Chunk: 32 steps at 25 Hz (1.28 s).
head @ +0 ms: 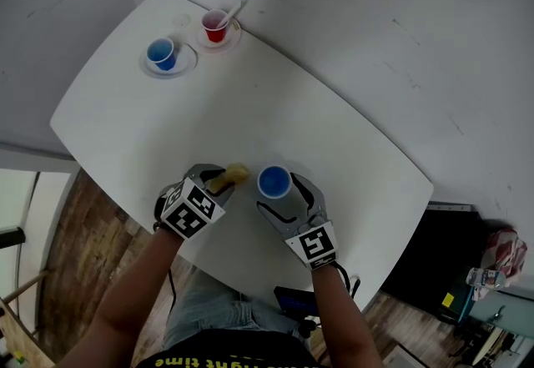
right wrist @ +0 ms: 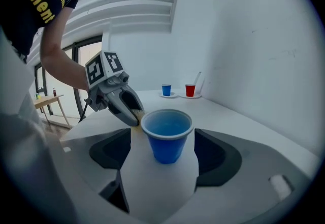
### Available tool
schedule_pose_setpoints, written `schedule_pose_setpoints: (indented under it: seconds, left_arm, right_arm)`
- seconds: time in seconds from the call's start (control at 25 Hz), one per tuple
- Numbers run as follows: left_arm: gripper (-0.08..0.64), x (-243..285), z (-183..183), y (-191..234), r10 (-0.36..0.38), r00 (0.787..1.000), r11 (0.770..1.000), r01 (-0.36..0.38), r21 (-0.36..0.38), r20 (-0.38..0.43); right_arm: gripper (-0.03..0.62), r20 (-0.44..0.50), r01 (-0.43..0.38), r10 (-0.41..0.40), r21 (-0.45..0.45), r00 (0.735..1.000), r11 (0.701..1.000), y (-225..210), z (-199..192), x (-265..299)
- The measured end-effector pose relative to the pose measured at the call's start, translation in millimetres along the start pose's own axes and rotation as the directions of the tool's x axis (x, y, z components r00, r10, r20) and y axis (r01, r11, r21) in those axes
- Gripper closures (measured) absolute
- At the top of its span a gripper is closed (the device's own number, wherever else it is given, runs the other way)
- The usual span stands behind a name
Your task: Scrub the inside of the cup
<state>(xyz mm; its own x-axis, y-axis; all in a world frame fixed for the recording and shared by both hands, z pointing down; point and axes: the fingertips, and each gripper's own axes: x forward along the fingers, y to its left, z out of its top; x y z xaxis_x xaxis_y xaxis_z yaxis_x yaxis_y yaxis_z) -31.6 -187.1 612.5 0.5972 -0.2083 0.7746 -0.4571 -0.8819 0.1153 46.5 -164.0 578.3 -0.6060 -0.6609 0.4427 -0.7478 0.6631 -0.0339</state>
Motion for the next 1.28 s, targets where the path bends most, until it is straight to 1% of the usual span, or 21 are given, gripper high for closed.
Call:
schedule_pose_setpoints:
  seconds: [0.12, 0.24, 0.32, 0.44, 0.56, 0.76, 0.88, 0.96, 1.08, 1.28]
  left_arm:
    - [0.425, -1.9, 3.6, -2.3, 0.016, 0.999, 1.0, -0.016, 0.0, 0.029]
    - [0.431, -6.5, 10.4, -6.1, 0.023, 0.998, 1.0, -0.023, 0.012, 0.06]
    - [0.433, -9.7, 13.2, -6.3, 0.033, 0.997, 0.999, -0.034, 0.012, 0.072]
    - [0.434, -14.3, 14.7, -4.7, 0.051, 0.995, 0.999, -0.051, 0.002, 0.081]
    - [0.434, -20.2, 16.7, -3.9, 0.064, 0.994, 0.998, -0.064, -0.008, 0.09]
    - [0.436, -32.8, 21.7, 0.7, 0.106, 0.986, 0.994, -0.106, -0.012, 0.124]
    - [0.436, -35.5, 20.9, 0.7, 0.117, 0.985, 0.993, -0.116, -0.013, 0.124]
    - [0.436, -37.5, 21.2, 0.4, 0.118, 0.985, 0.993, -0.117, -0.02, 0.124]
    - [0.436, -48.1, 25.5, -0.5, 0.125, 0.984, 0.992, -0.122, -0.034, 0.13]
    - [0.436, -68.0, 39.2, 0.6, 0.149, 0.975, 0.988, -0.141, -0.058, 0.166]
  right_arm:
    - [0.206, -0.043, -0.001, 0.001, -0.014, 0.999, 1.0, -7.0, -15.2, 5.4]
    - [0.206, -0.04, 0.009, -0.009, -0.006, 0.999, 1.0, -15.5, -18.5, 8.1]
    - [0.207, -0.038, -0.001, 0.001, -0.011, 0.999, 1.0, -15.4, -16.8, 10.5]
    - [0.207, -0.062, -0.016, 0.014, -0.032, 0.998, 0.999, -12.8, -18.5, 14.6]
    - [0.207, -0.087, -0.014, 0.011, -0.037, 0.996, 0.999, -12.9, -20.9, 16.2]
    - [0.207, -0.154, -0.012, 0.003, -0.06, 0.988, 0.998, -11.7, -27.0, 23.0]
    - [0.207, -0.172, -0.008, -0.001, -0.051, 0.985, 0.999, -10.7, -26.9, 25.7]
    - [0.207, -0.188, -0.001, -0.011, -0.06, 0.982, 0.998, -11.0, -26.5, 27.5]
    - [0.207, -0.193, 0.003, -0.016, -0.066, 0.981, 0.998, -9.9, -27.3, 29.3]
    - [0.213, -0.185, 0.008, -0.017, -0.05, 0.983, 0.999, -8.5, -25.8, 31.4]
